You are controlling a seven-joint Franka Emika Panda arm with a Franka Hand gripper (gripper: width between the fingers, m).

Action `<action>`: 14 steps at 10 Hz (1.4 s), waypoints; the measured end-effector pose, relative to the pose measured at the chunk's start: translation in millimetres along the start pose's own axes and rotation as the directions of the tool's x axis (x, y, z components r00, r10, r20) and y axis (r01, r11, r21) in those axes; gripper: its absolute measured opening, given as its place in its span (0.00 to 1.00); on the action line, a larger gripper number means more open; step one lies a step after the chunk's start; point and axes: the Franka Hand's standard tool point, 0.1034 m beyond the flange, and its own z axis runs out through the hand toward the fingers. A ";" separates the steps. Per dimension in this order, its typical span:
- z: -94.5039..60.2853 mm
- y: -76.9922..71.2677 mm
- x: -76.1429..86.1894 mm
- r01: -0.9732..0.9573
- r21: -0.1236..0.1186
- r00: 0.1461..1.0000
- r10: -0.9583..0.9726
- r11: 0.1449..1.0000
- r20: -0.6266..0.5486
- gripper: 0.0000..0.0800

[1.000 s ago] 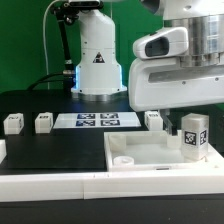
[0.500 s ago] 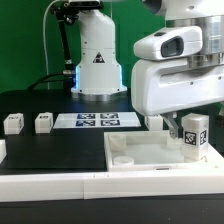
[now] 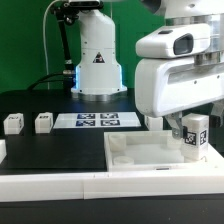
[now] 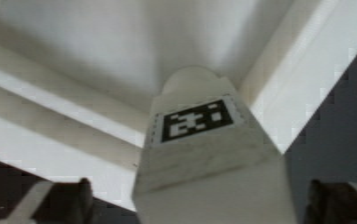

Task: Assemble square table

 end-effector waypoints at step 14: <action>3.5 6.7 -1.3 -0.858 0.005 0.513 0.858 0.514 -0.036 0.36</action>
Offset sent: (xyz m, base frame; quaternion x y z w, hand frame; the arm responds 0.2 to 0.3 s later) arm 0.0000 0.0000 0.0000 0.0000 0.0000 0.0650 0.9979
